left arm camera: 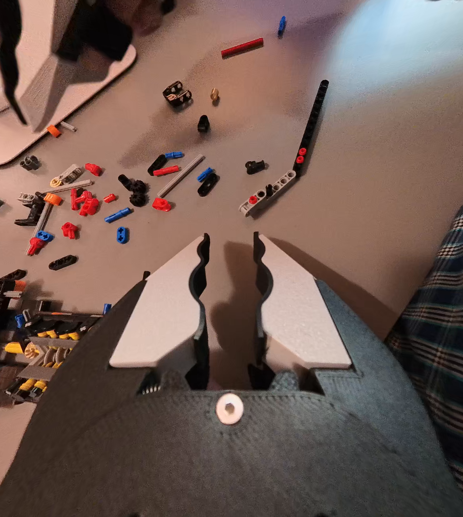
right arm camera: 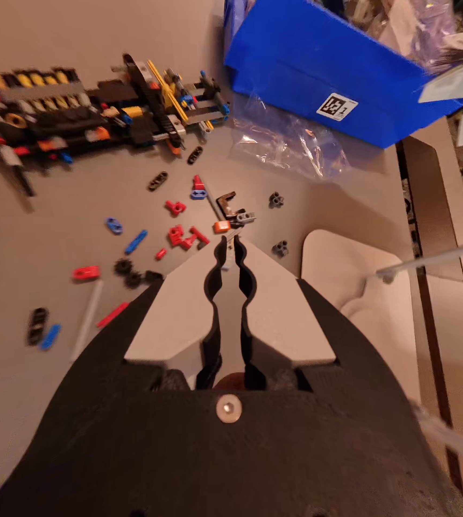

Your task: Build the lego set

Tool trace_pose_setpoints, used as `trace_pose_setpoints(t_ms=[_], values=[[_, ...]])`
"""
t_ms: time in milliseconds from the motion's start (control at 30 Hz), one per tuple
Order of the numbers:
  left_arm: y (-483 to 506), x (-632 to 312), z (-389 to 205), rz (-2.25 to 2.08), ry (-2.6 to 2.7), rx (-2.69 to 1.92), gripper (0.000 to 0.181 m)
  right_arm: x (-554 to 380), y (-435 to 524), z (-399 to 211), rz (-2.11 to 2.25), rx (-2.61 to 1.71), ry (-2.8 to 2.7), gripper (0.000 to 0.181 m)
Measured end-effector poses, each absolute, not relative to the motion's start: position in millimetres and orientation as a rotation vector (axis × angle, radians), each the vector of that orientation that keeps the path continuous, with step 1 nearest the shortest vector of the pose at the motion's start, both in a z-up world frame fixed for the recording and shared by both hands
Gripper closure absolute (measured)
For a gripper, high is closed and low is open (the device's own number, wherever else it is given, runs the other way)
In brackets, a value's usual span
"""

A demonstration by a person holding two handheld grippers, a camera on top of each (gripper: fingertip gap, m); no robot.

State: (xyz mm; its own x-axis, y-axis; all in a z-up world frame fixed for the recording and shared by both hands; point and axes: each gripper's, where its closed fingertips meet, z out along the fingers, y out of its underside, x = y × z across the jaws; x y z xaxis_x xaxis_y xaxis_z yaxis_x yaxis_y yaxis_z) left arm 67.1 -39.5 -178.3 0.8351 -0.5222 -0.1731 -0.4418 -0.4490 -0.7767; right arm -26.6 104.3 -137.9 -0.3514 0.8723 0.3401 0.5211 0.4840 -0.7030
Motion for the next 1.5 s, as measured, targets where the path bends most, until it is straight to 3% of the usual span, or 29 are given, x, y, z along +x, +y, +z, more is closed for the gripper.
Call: trace_pose_setpoints(t_ms=[300,767,1433,1500], values=[[-39,66,-176,-0.155,0.689,-2.104,0.151,-74,133,-190,0.535,-1.183,-2.185,0.177],[-39,64,-176,-0.159,0.688,-2.112,0.151,-66,114,-190,0.599,-1.06,-2.328,0.165],[-40,65,-176,-0.168,0.691,-2.11,0.151,-67,110,-192,0.707,-1.036,-2.425,0.17],[-40,65,-176,-0.164,0.696,-2.111,0.151,-67,109,-193,0.722,-1.03,-2.429,0.179]])
